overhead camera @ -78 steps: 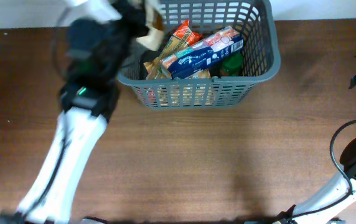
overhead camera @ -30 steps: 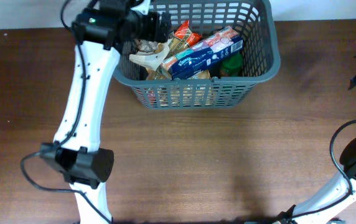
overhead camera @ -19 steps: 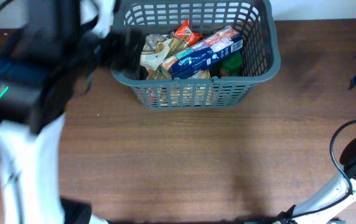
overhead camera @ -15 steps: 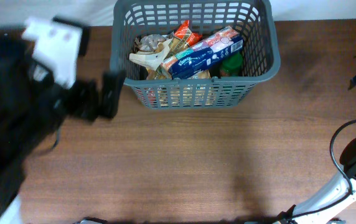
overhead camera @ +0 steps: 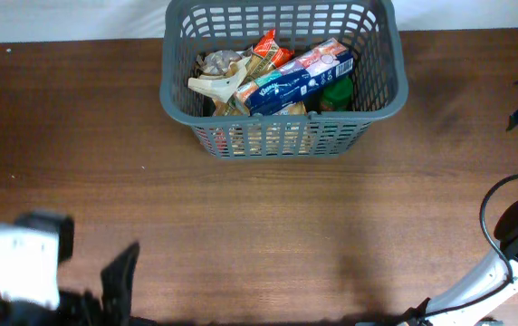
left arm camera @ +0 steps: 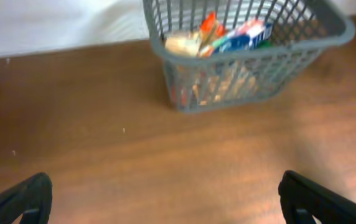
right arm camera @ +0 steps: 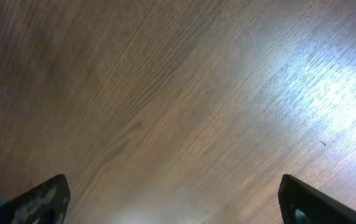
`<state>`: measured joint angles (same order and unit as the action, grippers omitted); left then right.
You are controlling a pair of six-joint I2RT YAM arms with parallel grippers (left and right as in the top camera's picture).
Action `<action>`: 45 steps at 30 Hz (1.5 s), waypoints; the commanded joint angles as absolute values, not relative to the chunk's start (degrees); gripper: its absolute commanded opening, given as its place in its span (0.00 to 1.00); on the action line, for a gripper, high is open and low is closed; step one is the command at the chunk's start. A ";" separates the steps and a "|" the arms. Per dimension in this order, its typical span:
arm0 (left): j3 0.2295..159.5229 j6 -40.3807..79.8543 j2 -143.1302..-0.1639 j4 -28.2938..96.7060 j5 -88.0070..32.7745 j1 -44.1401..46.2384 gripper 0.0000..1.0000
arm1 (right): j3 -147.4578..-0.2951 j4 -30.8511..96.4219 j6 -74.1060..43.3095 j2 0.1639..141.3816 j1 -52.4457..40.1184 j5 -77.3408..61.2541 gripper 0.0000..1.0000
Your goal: Pack container
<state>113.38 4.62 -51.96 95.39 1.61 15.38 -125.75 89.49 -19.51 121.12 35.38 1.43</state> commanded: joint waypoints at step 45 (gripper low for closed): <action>29.26 -4.64 -5.04 32.18 -7.33 5.08 0.99 | -125.60 89.52 -20.03 120.38 35.22 2.00 0.99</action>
<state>33.47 -3.49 -9.02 34.50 -6.46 7.84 -125.71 89.49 -19.51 121.12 35.38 1.52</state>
